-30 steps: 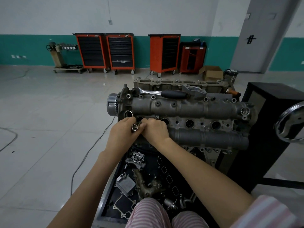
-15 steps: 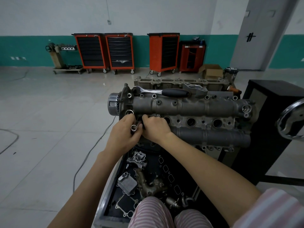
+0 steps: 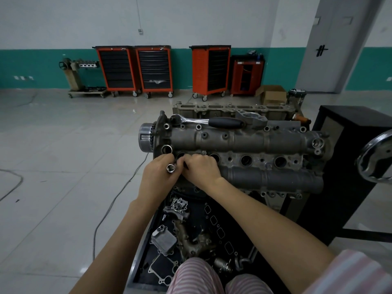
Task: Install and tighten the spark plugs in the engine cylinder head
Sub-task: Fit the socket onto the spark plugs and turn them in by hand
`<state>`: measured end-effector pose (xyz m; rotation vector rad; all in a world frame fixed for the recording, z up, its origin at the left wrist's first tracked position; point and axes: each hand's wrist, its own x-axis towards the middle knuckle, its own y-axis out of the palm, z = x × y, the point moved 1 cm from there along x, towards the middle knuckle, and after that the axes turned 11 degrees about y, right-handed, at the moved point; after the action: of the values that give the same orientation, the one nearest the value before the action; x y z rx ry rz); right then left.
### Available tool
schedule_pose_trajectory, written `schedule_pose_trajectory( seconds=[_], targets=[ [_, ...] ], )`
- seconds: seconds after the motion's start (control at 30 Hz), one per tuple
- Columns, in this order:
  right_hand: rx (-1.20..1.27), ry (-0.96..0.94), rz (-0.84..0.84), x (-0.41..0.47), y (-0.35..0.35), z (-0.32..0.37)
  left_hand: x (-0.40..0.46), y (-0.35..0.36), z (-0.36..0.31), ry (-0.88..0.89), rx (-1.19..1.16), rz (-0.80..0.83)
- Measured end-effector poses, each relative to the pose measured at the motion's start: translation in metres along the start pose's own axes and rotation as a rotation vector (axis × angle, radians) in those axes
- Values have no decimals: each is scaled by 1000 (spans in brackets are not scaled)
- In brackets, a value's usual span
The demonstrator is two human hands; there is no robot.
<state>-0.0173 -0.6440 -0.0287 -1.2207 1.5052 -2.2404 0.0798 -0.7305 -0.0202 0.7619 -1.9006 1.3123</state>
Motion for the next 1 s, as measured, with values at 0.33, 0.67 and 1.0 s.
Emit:
schedule_pose_trajectory(
  seconds=[0.33, 0.67, 1.0],
  targets=[
    [22, -61, 175, 10, -9, -1, -4, -2, 3, 47, -46, 15],
    [36, 5, 39, 2, 1, -1, -1, 1, -2, 19, 39, 8],
    [20, -43, 187, 7, -11, 1, -3, -2, 0, 90, 25, 61]
  ],
)
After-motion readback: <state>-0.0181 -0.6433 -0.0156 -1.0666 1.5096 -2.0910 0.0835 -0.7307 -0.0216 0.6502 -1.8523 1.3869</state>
